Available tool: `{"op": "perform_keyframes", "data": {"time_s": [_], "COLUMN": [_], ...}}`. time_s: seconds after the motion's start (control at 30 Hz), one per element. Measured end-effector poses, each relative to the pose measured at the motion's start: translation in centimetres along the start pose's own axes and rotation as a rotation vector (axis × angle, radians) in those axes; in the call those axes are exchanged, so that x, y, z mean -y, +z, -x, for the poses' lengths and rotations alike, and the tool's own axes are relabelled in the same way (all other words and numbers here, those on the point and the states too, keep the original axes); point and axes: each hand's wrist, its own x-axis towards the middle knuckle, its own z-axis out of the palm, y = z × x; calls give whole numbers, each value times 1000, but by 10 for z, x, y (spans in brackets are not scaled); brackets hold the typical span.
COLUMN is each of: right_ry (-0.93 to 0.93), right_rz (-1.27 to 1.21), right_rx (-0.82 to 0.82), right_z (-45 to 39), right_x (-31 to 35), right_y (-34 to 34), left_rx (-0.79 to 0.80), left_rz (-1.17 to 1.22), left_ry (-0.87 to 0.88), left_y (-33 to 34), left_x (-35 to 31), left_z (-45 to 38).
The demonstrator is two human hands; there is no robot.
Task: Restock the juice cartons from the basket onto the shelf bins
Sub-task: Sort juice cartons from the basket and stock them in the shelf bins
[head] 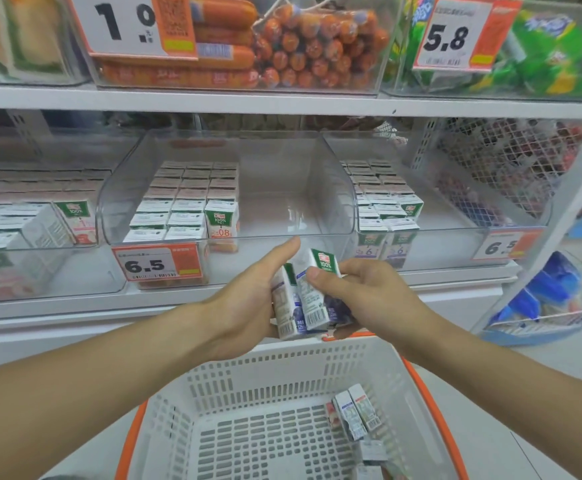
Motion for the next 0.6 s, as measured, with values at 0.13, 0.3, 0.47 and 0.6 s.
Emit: {"op": "perform_keyframes", "data": {"time_s": [0.13,0.3,0.47,0.6], "right_ry": [-65,69,55,30], "right_rz": [48,-73,-61,98], "right_rx": [100,339,475,567], "right_z": [2,-2,-8,-7], "right_x": [2,-1,-15,-26], "right_y": [3,-21,-38,-44], "left_rx": [-32,-56,156,181], "left_rz": [-93,-177,-347,-470], "left_ry": [41,67,50,-23], "left_y": [2,-8,-4,9], "left_x": [5,8,12,16], "left_z": [-2,-4,0,3]}}
